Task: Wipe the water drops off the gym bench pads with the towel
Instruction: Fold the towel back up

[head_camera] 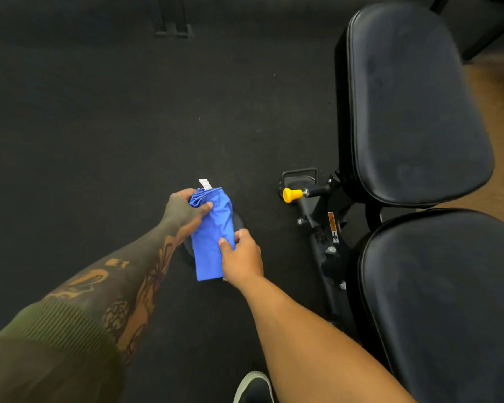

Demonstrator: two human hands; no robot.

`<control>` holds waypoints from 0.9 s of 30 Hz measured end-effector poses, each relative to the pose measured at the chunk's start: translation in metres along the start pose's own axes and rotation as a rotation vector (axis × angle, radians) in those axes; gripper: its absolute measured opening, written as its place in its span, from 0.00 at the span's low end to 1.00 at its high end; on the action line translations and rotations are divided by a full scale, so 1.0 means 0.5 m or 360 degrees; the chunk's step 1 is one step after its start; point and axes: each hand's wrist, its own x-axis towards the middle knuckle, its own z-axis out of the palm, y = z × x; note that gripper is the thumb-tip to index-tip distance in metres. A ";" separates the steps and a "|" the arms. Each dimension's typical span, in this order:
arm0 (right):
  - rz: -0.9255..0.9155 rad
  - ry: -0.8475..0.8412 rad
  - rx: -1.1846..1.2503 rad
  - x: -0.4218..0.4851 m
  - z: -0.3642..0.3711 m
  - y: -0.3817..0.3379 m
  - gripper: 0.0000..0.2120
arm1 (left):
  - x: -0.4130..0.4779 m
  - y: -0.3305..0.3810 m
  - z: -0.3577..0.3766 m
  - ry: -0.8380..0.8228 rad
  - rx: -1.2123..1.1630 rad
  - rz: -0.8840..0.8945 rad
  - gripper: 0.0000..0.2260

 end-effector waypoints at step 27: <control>0.0175 -0.0017 -0.0249 0.010 0.015 0.011 0.15 | 0.046 -0.020 0.018 0.0191 0.0807 -0.0194 0.07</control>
